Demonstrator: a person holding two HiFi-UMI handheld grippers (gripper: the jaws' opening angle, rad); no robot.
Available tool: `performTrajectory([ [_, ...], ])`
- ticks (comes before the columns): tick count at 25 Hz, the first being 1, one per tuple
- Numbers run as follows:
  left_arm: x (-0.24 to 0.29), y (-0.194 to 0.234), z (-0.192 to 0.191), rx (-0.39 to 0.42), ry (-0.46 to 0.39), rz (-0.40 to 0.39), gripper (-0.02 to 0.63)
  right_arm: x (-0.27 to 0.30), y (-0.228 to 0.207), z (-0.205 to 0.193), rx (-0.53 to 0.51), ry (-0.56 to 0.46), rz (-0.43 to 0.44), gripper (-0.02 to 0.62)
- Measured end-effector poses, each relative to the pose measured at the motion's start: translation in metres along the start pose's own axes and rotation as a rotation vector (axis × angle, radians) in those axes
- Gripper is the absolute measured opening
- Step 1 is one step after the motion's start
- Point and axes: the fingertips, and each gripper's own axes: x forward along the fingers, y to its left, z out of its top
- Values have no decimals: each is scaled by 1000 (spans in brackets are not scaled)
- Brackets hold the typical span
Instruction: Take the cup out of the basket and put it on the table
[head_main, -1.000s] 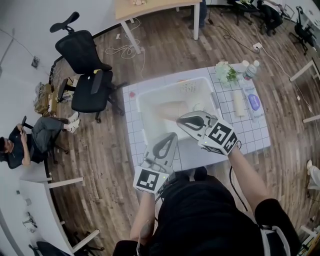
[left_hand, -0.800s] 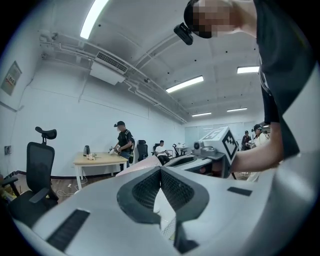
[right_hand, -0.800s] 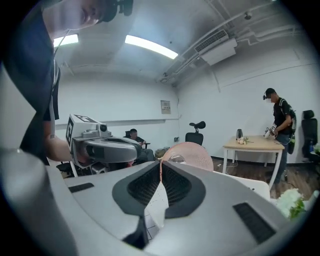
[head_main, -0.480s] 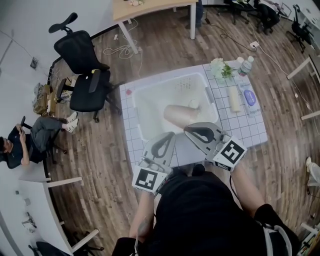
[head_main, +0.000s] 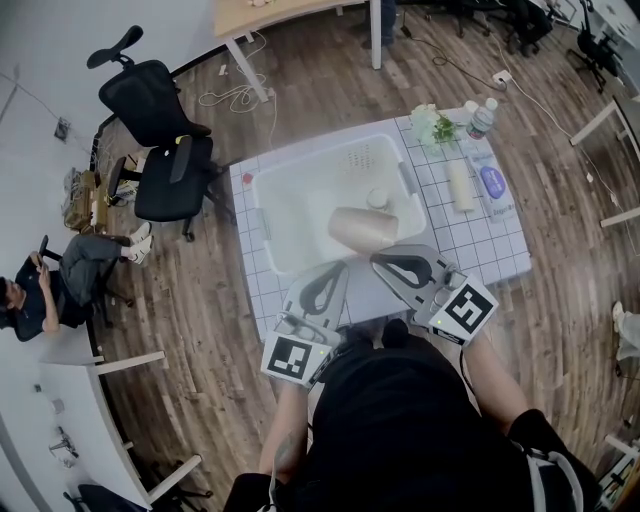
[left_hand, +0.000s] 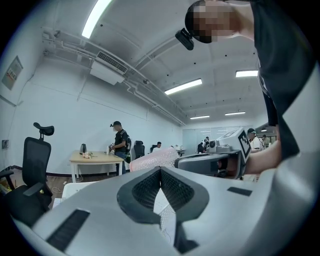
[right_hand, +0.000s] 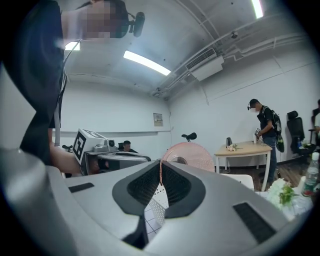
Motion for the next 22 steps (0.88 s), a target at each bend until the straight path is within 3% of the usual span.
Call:
performTrajectory([
  [12,5,-37,-14,-18,-3,114,9,-52,2,-4,18,-77,59,28],
  [22,4,-58,-8,18,-23,127,9,-75,11,-10,74,-105,129,28],
])
